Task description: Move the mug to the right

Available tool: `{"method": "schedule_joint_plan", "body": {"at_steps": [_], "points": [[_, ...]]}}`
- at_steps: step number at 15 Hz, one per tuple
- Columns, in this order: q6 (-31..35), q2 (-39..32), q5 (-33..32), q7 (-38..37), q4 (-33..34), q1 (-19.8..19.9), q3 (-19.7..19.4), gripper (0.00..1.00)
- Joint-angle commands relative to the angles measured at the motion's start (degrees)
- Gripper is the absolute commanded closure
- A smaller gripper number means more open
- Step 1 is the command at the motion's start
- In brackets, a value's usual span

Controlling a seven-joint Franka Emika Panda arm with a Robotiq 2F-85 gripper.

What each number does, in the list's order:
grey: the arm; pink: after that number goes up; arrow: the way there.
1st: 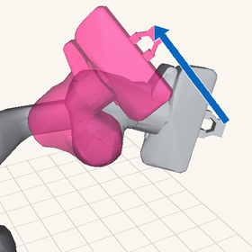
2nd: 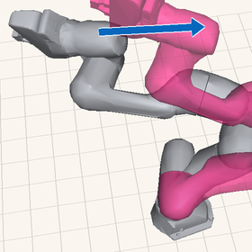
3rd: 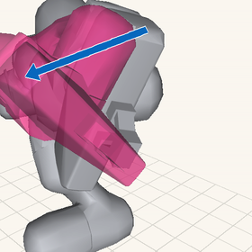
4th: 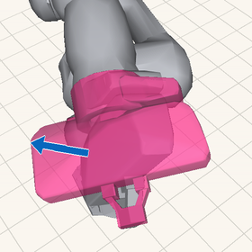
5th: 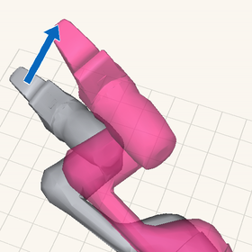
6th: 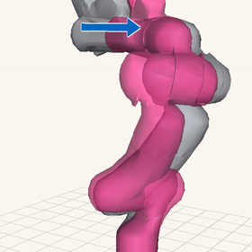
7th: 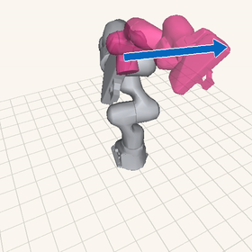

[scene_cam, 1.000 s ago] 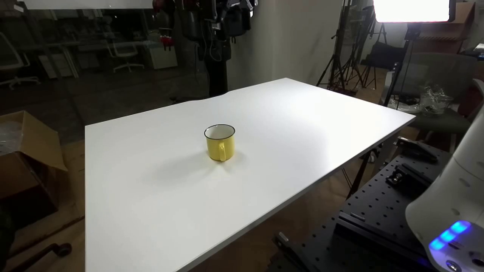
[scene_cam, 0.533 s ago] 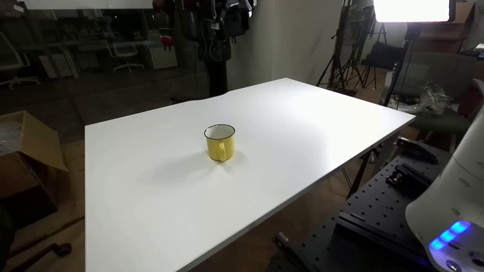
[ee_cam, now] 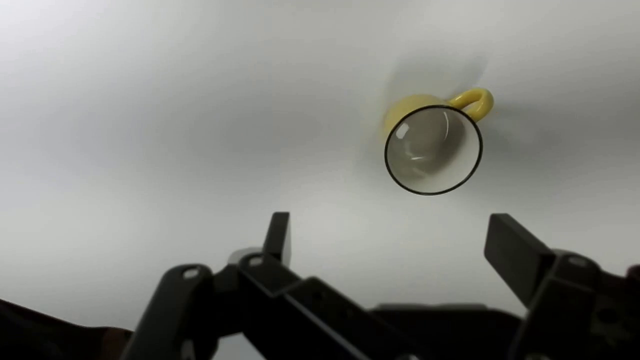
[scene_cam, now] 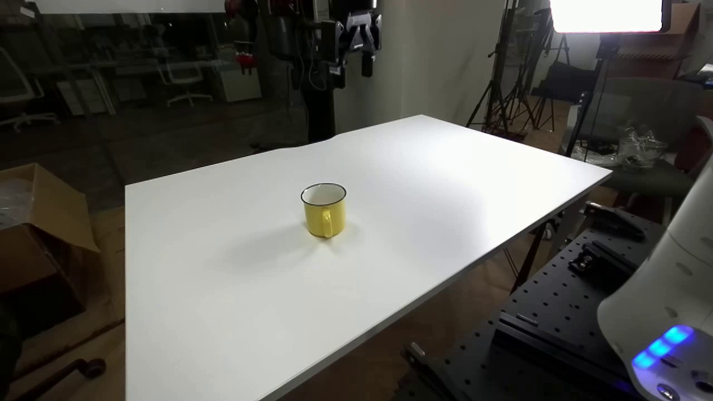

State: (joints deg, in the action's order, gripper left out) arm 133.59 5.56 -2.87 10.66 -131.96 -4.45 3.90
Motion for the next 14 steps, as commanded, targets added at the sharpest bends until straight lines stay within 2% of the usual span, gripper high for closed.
{"method": "schedule_joint_plan", "body": {"at_steps": [1, 2, 6, 8, 14], "points": [[-1.0, -8.7, 5.5, 7.5, 3.4, 1.5, -2.5, 0.0], [0.1, -4.1, 3.4, 5.0, 0.4, 1.2, -1.7, 0.0], [0.2, -9.1, 4.6, 7.2, 2.1, 2.2, -2.1, 0.0], [2.6, -9.2, -1.3, 1.6, 2.3, 1.5, -2.2, 0.0], [4.5, -21.0, -12.6, -6.5, 10.3, 0.9, -2.9, 0.0]]}}
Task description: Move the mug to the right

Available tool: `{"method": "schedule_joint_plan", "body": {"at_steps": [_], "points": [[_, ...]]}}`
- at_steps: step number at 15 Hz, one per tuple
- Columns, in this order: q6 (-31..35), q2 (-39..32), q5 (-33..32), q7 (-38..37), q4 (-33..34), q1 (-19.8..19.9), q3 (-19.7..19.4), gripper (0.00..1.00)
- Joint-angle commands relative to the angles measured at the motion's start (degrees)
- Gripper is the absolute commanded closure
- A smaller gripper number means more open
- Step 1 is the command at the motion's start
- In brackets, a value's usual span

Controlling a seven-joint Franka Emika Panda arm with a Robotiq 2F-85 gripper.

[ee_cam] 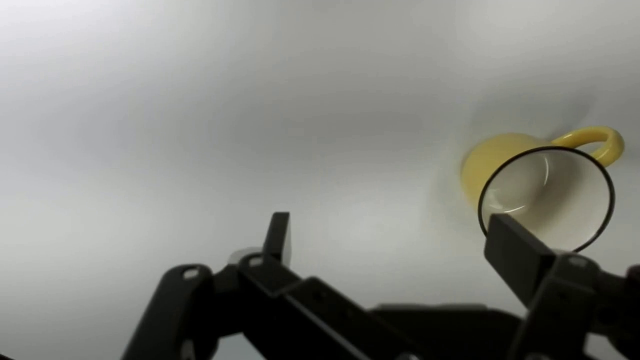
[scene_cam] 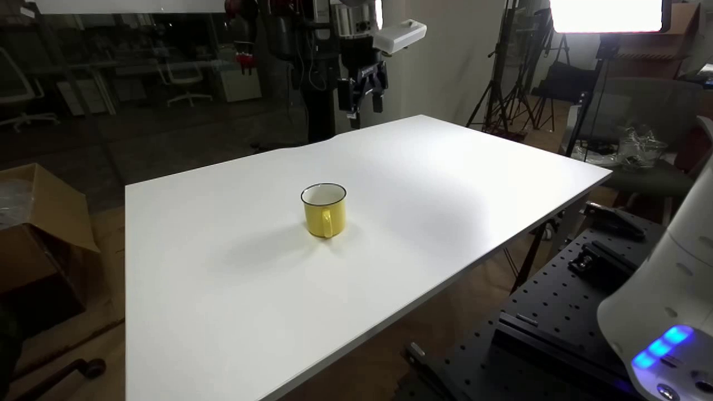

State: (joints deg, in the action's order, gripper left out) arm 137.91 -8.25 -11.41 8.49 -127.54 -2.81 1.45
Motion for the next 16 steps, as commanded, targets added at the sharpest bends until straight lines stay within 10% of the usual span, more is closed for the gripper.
{"method": "schedule_joint_plan", "body": {"at_steps": [1, 16], "points": [[0.1, -9.6, -4.5, -4.6, 7.5, -1.1, -0.2, 0.0], [1.5, -16.8, -4.5, 0.6, 10.0, -5.5, 3.4, 0.0]]}}
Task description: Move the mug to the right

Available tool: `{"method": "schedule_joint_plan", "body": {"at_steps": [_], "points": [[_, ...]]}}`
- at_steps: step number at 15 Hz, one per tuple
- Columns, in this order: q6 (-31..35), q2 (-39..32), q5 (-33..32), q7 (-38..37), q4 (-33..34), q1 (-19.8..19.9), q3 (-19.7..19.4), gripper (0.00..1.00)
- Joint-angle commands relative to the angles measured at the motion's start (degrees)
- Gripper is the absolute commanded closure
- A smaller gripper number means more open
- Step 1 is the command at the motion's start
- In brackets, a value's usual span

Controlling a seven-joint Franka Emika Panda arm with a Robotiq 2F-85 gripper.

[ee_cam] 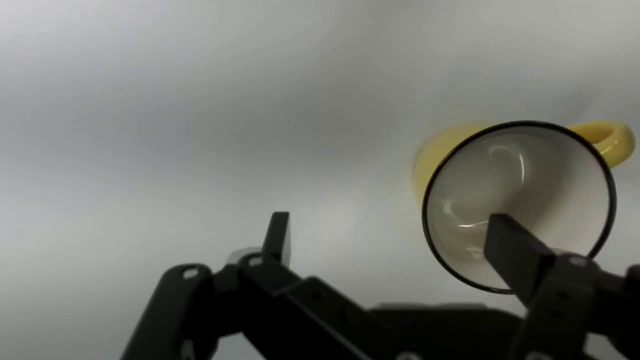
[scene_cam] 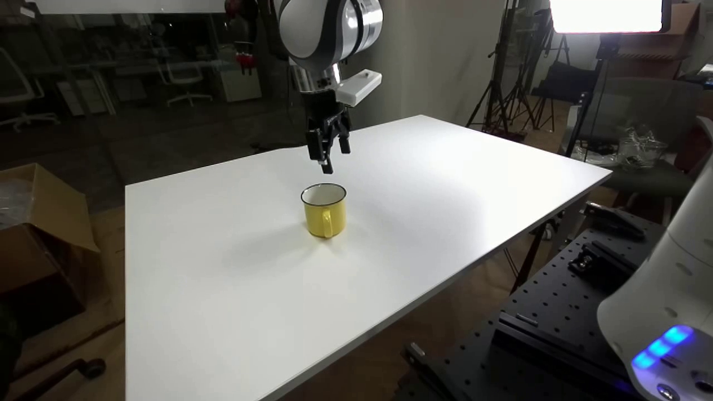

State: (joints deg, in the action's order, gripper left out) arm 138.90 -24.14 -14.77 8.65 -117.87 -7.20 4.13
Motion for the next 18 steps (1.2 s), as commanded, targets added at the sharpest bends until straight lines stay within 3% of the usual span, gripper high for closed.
{"method": "schedule_joint_plan", "body": {"at_steps": [1, 8, 16, 17, 18], "points": [[0.5, -1.3, -1.1, 0.9, 0.3, -1.5, 1.1, 0.0], [4.2, -1.6, -2.9, 1.3, -2.5, -3.1, 1.1, 0.0], [9.0, -2.6, -2.7, 4.1, -5.6, -1.1, 0.9, 0.0], [9.6, -2.6, -2.6, 4.3, -6.0, -0.8, 0.8, 0.25], [10.2, -2.5, -2.7, 4.3, -6.3, -0.6, 0.6, 0.26]]}}
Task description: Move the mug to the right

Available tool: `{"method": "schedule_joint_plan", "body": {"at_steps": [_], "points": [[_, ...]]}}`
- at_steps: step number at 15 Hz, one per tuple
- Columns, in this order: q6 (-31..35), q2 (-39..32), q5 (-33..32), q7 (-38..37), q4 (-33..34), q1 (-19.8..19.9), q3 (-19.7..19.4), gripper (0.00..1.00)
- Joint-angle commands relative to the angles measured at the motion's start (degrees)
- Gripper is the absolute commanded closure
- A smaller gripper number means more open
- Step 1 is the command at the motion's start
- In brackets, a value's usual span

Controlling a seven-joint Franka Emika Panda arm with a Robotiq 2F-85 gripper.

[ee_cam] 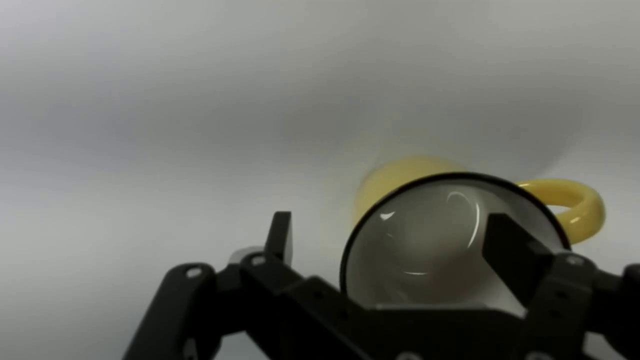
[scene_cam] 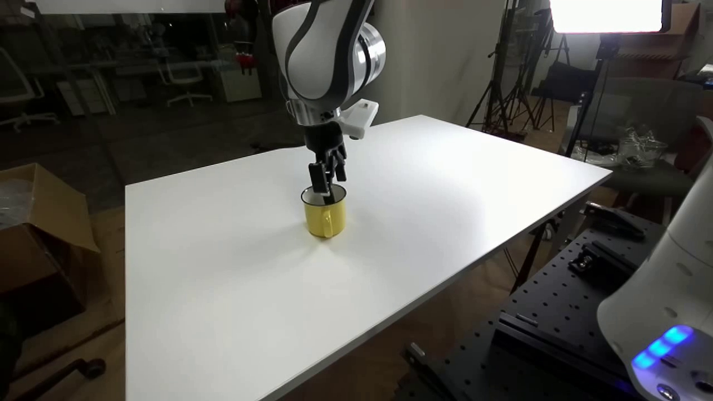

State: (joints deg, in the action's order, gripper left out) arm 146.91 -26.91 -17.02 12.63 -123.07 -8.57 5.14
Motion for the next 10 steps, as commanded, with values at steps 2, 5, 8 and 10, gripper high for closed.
{"method": "schedule_joint_plan", "body": {"at_steps": [2, 5, 8, 10], "points": [[3.0, 0.3, -0.6, 0.3, -1.5, 1.1, -0.9, 0.4], [4.0, 0.3, -0.7, 0.6, -1.7, 1.5, -1.3, 0.61], [4.2, 0.1, -0.8, 0.9, -1.4, 1.6, -1.5, 0.83], [4.0, -0.1, -0.8, 1.5, -1.1, 1.6, -1.2, 0.95]]}}
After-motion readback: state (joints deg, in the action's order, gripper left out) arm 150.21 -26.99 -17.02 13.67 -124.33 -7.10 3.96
